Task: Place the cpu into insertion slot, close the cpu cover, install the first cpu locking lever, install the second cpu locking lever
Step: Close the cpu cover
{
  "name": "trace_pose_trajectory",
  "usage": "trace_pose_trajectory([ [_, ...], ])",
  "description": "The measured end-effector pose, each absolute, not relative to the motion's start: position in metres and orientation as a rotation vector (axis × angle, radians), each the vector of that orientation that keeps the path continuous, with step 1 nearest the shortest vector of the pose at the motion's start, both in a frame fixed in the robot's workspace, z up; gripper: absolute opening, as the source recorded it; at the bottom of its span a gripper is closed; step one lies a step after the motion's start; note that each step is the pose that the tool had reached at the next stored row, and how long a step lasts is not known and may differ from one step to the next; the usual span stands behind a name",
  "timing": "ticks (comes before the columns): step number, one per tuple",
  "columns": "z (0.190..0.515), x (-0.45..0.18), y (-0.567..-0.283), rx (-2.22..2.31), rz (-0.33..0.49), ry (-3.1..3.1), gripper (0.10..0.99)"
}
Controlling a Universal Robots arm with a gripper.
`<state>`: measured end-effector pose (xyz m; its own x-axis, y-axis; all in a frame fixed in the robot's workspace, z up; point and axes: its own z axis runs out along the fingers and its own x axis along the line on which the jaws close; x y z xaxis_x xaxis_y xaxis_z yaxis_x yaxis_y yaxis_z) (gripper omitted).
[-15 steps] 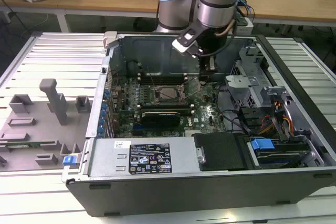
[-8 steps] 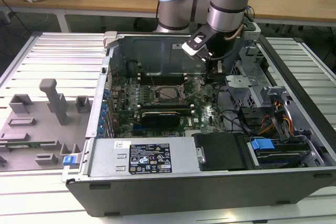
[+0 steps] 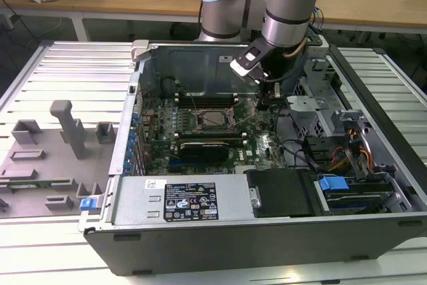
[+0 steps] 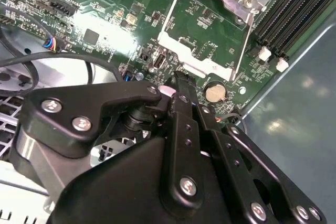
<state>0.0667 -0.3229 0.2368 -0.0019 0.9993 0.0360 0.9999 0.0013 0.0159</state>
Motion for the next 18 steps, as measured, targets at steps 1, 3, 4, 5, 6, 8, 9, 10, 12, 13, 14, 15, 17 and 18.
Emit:
trace_pose_trajectory([
  [1, 0.2367, 0.0665, -0.3228, -2.209, -0.057, -2.213, 0.106],
  [3, 0.2366, 0.0657, -0.3226, -2.209, -0.057, -2.213, 0.106],
  [4, 0.2366, 0.0653, -0.3225, -2.209, -0.058, -2.213, 0.106],
  [5, 0.2366, 0.0647, -0.3223, -2.209, -0.058, -2.213, 0.106],
  [6, 0.2366, 0.0647, -0.3223, -2.209, -0.058, -2.213, 0.106],
  [8, 0.2366, 0.0645, -0.3223, -2.208, -0.055, -2.211, 0.106],
  [9, 0.2365, 0.0646, -0.3223, -2.202, -0.039, -2.204, 0.106],
  [10, 0.2364, 0.0648, -0.3223, -2.196, -0.027, -2.199, 0.106],
  [12, 0.2362, 0.0654, -0.3222, -2.18, 0.01, -2.181, 0.106],
  [13, 0.2362, 0.0656, -0.3222, -2.174, 0.022, -2.175, 0.106],
  [14, 0.2363, 0.0656, -0.3223, -2.171, 0.03, -2.171, 0.106],
  [15, 0.2363, 0.0656, -0.3223, -2.171, 0.032, -2.17, 0.106],
  [17, 0.2364, 0.0656, -0.3223, -2.17, 0.034, -2.17, 0.106],
  [18, 0.2375, 0.0656, -0.3224, -2.17, 0.034, -2.169, 0.106],
])
